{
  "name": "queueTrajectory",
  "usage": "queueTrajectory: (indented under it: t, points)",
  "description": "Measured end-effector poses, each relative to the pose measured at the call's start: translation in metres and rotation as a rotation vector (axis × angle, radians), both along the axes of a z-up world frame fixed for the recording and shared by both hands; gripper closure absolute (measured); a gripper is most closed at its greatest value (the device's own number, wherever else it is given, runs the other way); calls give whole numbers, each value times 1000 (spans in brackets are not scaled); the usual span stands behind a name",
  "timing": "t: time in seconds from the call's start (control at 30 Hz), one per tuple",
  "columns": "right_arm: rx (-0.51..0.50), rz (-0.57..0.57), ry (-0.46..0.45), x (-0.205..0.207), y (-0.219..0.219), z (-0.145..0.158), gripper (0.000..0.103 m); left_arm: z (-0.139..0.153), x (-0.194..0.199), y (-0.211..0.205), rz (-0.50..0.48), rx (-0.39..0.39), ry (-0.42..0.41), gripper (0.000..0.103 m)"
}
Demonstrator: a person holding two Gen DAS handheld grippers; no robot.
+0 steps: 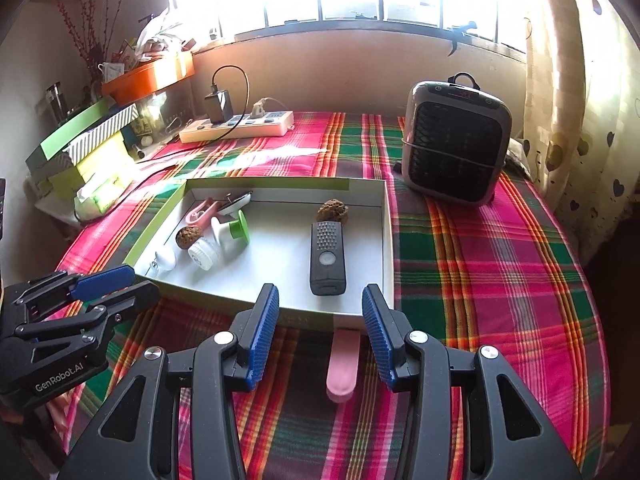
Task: Organize objects
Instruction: 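Withdraw both open grippers toward the pink flat object and white USB cable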
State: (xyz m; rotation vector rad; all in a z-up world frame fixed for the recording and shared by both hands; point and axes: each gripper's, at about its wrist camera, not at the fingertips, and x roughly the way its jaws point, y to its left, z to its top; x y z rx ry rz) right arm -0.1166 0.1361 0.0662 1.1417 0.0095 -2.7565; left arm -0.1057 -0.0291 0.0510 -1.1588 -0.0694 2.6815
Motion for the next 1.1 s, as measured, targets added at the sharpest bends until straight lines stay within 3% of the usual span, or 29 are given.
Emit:
queueTrajectory:
  t: [0.13, 0.8, 1.1]
  points:
    - [4, -12, -5, 9, 7, -5, 51, -3, 5, 5, -34, 8, -6, 65]
    - [-15, -35, -88, 24, 27, -37, 51, -30, 9, 34, -142, 51, -115, 65]
    - [5, -2, -119, 10, 22, -46, 51, -38, 12, 47, -163, 18, -130, 65]
